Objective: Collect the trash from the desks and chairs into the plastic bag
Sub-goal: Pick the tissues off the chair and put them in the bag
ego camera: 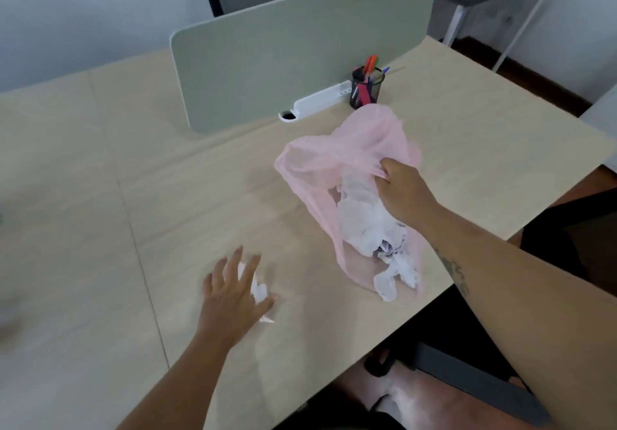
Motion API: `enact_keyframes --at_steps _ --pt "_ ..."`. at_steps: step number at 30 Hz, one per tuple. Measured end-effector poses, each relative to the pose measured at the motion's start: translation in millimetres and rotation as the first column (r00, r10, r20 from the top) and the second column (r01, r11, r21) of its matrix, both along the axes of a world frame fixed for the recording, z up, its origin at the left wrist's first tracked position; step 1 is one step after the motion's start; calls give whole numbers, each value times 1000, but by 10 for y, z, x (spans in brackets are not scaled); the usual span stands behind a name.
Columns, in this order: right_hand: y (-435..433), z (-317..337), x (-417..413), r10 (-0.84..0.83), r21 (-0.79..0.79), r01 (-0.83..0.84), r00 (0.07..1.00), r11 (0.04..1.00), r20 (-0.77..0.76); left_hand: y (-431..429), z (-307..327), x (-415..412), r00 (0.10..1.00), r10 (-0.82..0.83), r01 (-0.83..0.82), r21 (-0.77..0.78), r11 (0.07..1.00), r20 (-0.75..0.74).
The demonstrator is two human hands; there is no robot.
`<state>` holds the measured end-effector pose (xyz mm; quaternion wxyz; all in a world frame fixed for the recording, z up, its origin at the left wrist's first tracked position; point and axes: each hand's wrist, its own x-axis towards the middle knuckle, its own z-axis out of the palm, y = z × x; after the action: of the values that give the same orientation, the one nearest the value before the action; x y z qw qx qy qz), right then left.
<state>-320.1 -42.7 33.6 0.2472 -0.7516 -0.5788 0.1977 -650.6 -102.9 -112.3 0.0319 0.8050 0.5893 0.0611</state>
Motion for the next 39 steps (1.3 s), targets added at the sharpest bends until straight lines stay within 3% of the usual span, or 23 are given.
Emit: enact_keyframes --at_steps 4,7,10,12,14,15,17,20,22,23,25,26,29,32,34,37,39 --pt "-1 -89 -139 21 -11 -21 1000 1000 13 -79 -136 -177 992 -127 127 -12 992 -12" --pt "-18 -18 -103 -25 -15 25 1000 1000 11 24 128 140 952 -119 161 -131 978 281" --pt "-35 151 6 -115 7 116 993 993 -19 198 598 818 800 -280 322 13 947 531" --pt "-58 268 76 -164 26 164 986 986 1 338 892 1260 752 -386 393 107 913 535" --pt "-91 357 144 -198 44 198 980 979 2 508 1042 1577 817 -432 434 85 897 381" --pt "-115 387 176 -212 55 212 977 976 -7 597 1060 1661 864 -425 418 89 904 268" --pt "-163 421 237 -227 73 227 974 971 -12 772 1077 1682 910 -381 330 269 905 166" --pt "-259 428 284 -245 91 245 969 965 -14 1033 1185 1576 905 -242 14 543 840 350" --pt "-330 381 314 -247 100 246 969 964 0 1179 1256 1524 858 -125 -126 439 889 498" --pt "-363 343 329 -239 104 237 971 966 7 1240 1293 1508 798 -74 -134 295 946 598" --pt "-458 254 352 -221 85 216 974 973 45 1309 1351 1493 651 50 -11 -57 998 757" --pt "-523 197 347 -213 78 205 972 976 102 1326 1352 1486 640 80 55 -149 987 764" --pt "-849 -124 267 -355 99 341 887 935 294 1269 1331 1472 635 29 107 -125 986 772" --pt "-1319 -545 3 -633 216 595 720 774 283 1180 1335 1491 610 6 136 -113 984 792" --pt "-1528 -785 -216 -618 205 585 764 784 186 1160 1324 1499 617 2 154 -123 980 787" --pt "-1501 -1008 -434 -403 -92 416 905 905 135 1123 1317 1503 607 10 179 -150 972 794" --pt "-1344 -1048 -444 -351 -311 351 934 883 57 1099 1343 1498 592 25 191 -170 967 806"
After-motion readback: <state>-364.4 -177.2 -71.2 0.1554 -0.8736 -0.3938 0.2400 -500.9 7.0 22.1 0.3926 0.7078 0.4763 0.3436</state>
